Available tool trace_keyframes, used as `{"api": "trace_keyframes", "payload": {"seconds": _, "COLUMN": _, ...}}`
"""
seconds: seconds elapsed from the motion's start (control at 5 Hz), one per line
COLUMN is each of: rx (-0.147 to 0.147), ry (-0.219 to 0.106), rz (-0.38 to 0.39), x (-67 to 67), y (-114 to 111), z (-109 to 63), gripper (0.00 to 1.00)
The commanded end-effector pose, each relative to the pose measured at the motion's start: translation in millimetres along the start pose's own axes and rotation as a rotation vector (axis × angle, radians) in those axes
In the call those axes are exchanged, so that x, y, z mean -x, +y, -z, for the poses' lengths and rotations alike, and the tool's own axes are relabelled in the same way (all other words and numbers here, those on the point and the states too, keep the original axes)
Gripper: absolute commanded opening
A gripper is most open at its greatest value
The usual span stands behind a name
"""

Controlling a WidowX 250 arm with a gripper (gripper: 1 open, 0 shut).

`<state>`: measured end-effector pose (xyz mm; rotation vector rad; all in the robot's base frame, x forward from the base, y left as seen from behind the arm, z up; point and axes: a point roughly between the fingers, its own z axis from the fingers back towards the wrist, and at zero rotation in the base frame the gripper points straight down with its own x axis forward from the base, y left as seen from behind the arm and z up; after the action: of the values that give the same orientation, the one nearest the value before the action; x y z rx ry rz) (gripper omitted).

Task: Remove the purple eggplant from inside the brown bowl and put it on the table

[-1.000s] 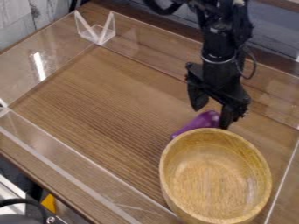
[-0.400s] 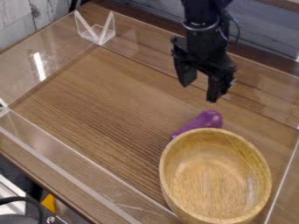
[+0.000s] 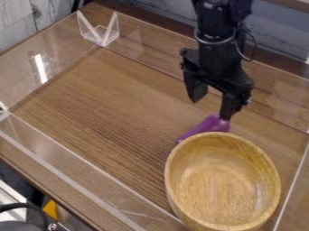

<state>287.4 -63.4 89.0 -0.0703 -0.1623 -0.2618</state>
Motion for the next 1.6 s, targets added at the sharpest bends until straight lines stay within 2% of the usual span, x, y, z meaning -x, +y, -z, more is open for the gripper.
{"api": "trace_keyframes", "payload": {"seconds": 0.0, "rx": -0.017, "ry": -0.056, "rz": -0.010, "x": 2.3, "y": -4, "z": -10.6, "gripper": 1.00}}
{"api": "trace_keyframes", "payload": {"seconds": 0.2, "rx": -0.031, "ry": -0.055, "rz": -0.025, "x": 10.7, "y": -5, "z": -7.0, "gripper": 1.00}}
{"api": "trace_keyframes", "payload": {"seconds": 0.6, "rx": -0.056, "ry": -0.039, "rz": -0.146, "x": 19.4, "y": -1, "z": 12.2, "gripper": 1.00}}
{"api": "trace_keyframes", "payload": {"seconds": 0.8, "rx": -0.077, "ry": -0.038, "rz": -0.209, "x": 23.6, "y": 7, "z": 16.2, "gripper": 1.00}}
{"api": "trace_keyframes", "payload": {"seconds": 1.2, "rx": -0.087, "ry": -0.023, "rz": -0.219, "x": 29.0, "y": 9, "z": 15.5, "gripper": 1.00}}
{"api": "trace_keyframes", "payload": {"seconds": 1.4, "rx": -0.083, "ry": -0.018, "rz": -0.169, "x": 32.7, "y": -1, "z": 6.2, "gripper": 1.00}}
